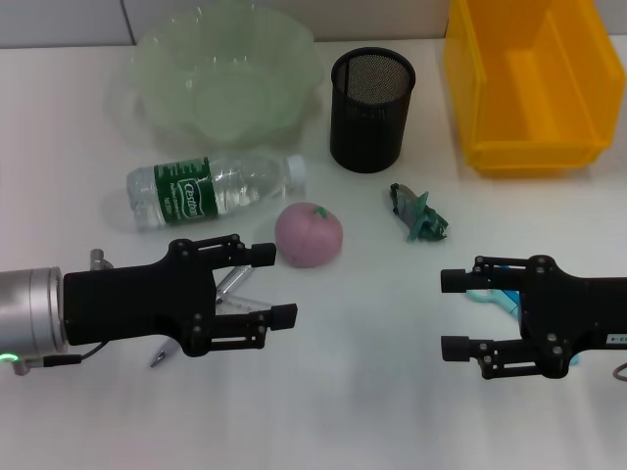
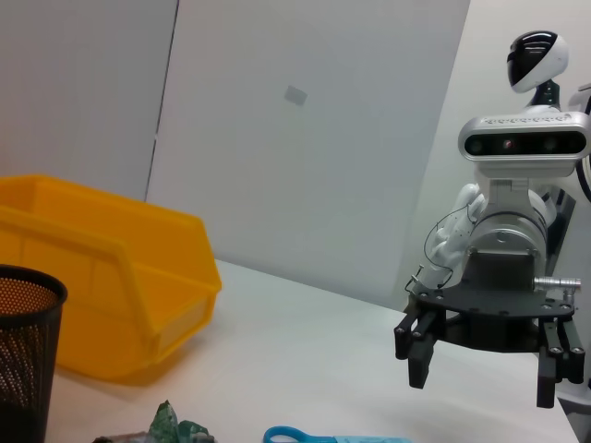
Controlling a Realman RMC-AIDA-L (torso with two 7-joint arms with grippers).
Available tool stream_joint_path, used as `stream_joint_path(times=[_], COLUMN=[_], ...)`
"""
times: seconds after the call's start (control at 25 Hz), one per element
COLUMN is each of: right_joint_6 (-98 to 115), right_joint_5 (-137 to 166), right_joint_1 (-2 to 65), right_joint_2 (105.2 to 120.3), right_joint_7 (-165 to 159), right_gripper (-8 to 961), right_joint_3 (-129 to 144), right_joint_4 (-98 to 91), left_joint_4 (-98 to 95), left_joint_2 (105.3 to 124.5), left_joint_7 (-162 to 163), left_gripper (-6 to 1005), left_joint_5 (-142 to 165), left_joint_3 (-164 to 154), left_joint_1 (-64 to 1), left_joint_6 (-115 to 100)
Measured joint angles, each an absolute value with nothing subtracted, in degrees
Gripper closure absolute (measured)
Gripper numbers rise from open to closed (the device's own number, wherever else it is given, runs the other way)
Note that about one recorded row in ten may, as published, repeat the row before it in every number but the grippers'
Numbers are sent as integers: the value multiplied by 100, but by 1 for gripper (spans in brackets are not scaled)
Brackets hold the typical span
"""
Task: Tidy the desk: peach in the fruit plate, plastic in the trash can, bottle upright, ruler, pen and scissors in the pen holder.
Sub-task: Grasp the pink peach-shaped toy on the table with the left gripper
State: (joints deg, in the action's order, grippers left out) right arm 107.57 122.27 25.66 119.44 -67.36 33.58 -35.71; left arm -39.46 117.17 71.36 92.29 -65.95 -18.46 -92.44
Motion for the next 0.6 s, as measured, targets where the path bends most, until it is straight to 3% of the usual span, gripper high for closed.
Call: stream_joint_path(times=[0.6], right_joint_6=[10641], right_joint_5=[12085], right_joint_1=[2517], right_joint_2=[11936], right_joint_7=[-6376], right_gripper=[185], right_joint_3=[3302], right_joint_4=[-3223], left_joint_4=[-3937], left_joint_2=[11784], left_joint_7=[7065], left_gripper=[238], left_joint_5=[9228], left_joint_3=[-6591], left_joint_1=[-1845], left_joint_6=[-9237])
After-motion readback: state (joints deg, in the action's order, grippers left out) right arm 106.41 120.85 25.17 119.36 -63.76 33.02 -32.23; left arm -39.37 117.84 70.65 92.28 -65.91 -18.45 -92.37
